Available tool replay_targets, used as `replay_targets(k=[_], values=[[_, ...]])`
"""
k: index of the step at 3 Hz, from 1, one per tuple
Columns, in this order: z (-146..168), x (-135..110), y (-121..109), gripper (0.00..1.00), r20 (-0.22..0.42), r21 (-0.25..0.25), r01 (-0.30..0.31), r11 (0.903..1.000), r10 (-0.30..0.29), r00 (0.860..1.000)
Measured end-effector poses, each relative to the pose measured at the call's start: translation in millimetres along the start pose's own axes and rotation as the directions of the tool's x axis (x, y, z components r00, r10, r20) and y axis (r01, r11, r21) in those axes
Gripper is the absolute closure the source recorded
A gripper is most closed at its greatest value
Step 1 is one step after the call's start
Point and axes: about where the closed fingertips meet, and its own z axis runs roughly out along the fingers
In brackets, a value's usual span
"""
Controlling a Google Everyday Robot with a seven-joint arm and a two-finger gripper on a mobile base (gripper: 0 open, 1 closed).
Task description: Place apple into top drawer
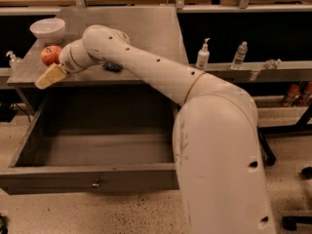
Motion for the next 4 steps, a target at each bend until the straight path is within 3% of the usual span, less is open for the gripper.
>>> replay_targets(k=[1,4], values=[[13.3,-13.6,-6.6,0.09,0.029,0.012,0.017,0.9998,-0.017,0.999],[19.2,-10.9,-0.4,0.79,0.024,-0.001,0.015,0.9999,-0.015,1.000]])
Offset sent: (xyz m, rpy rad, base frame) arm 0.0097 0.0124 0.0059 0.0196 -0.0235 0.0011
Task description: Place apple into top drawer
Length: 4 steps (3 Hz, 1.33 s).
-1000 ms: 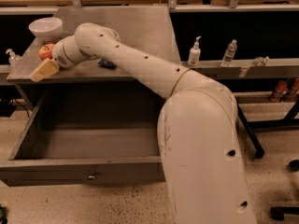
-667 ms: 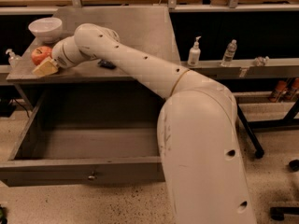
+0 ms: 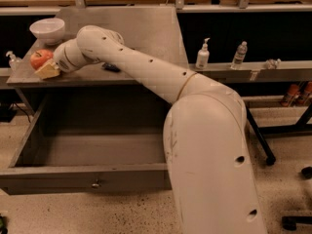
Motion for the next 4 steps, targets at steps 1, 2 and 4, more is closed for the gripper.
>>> replay_targets(k=[1,2,4], values=[[-0.9,-11.5,8.2,0.99,0.018,-0.058,0.007,0.9983,-0.006,1.000],[-20.2,-63.4,19.9,1.00,0.029,-0.141,0.075,0.9872,-0.071,0.997],[-198.6,-92.9,36.9,1.00,-0.145,-0.070,0.080,0.9943,-0.090,0.985]])
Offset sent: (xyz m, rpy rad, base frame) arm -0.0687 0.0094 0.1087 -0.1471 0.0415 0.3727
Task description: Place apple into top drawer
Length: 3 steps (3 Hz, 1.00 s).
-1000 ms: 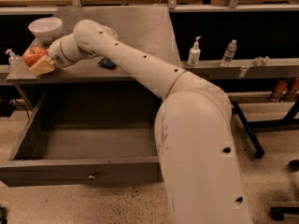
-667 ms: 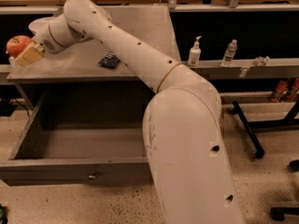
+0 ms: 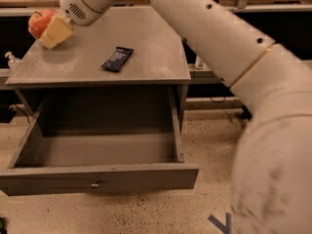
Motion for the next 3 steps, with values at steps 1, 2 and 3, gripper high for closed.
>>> replay_targets(k=[1,2,3], values=[[-82.7,16.4,30.5,1.00,-0.027,0.114,-0.053,0.9920,0.057,0.998],[-106.0,69.3,36.0,1.00,-0.104,0.156,-0.089,0.9837,0.106,0.989],[-89.2,73.2,31.4,1.00,-0.108,0.122,-0.106,0.9869,0.120,0.987]])
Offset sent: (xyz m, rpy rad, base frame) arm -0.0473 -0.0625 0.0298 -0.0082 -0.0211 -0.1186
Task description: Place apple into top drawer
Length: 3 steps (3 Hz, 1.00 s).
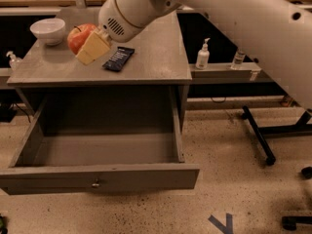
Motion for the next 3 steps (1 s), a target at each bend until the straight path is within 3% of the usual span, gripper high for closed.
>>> replay_targets(k=[1,2,3], values=[[29.0,12.1,17.2,1.00,0.037,-0.085,-0.070,0.9939,0.073,0.997],[73.6,63.2,55.6,1.00,0.104,-0.178,-0.185,0.9666,0.205,0.973],[121.9,123.8,91.7,1.00,0.135,-0.227,-0.255,0.9401,0.289,0.948]])
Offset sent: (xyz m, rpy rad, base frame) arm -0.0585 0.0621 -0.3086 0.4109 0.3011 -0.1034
